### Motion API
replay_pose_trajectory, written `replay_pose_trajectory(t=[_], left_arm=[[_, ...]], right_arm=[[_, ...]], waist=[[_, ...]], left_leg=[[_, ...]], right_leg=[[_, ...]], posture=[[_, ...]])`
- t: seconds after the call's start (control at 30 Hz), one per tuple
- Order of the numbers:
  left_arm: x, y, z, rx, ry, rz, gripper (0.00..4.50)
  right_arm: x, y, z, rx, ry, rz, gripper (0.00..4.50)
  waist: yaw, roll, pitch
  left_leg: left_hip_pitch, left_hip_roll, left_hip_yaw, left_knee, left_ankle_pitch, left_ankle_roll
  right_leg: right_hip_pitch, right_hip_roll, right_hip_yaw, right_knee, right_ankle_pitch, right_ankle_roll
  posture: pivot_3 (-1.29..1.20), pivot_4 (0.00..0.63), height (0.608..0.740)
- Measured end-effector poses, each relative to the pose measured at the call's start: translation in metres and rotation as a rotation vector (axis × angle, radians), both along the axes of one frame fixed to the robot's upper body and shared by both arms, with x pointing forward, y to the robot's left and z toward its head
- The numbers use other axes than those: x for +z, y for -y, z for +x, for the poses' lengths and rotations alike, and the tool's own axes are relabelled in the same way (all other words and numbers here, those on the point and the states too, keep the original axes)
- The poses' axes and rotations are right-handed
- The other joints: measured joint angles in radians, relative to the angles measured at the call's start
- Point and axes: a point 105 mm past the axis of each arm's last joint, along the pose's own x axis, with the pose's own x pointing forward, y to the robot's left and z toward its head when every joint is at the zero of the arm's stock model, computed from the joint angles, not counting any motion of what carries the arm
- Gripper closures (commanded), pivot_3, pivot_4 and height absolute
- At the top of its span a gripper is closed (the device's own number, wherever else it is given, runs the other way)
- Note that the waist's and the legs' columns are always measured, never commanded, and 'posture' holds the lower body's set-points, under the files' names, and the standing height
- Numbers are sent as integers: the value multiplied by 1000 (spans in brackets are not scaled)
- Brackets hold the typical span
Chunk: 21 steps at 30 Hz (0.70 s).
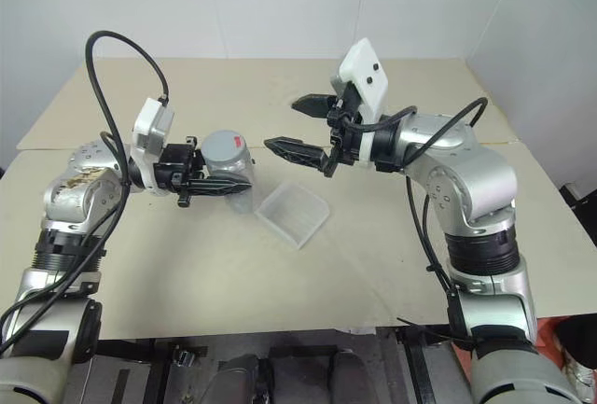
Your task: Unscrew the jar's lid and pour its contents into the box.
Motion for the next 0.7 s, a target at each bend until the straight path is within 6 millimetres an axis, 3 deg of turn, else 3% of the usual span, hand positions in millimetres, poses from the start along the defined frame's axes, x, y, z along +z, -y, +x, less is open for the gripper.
replay_pose_trajectory(t=[0.17, 0.27, 0.5, 0.7], left_arm=[[-3, 4, 2, -1, 5, -7, 2587], [-4, 8, 1, -14, 1, -13, 2587], [-4, 12, 1, -30, 2, -15, 2587], [-4, 12, 1, -30, 0, -13, 2587]], right_arm=[[10, -17, -23, 77, 49, 34, 0], [6, -33, -28, 109, 41, 44, 0], [-13, -60, -12, 65, -8, 10, 0], [-16, -65, -1, 44, -11, 0, 0]], waist=[[-1, 0, 0], [-2, 0, 0], [-1, 0, 0], [0, 0, 0]], left_leg=[[0, 0, 0, 0, 0, 0], [1, 0, 0, 0, 0, 0], [0, 0, 0, 0, 0, 0], [0, 0, 0, 0, 0, 0]], right_leg=[[0, 0, 0, 0, 0, 0], [0, 0, 0, 0, 0, 0], [0, 0, 0, 1, 0, 0], [0, 0, 0, 1, 0, 0]], posture=[[0, 150, 740], [0, 150, 740], [0, 150, 740], [0, 150, 740]])
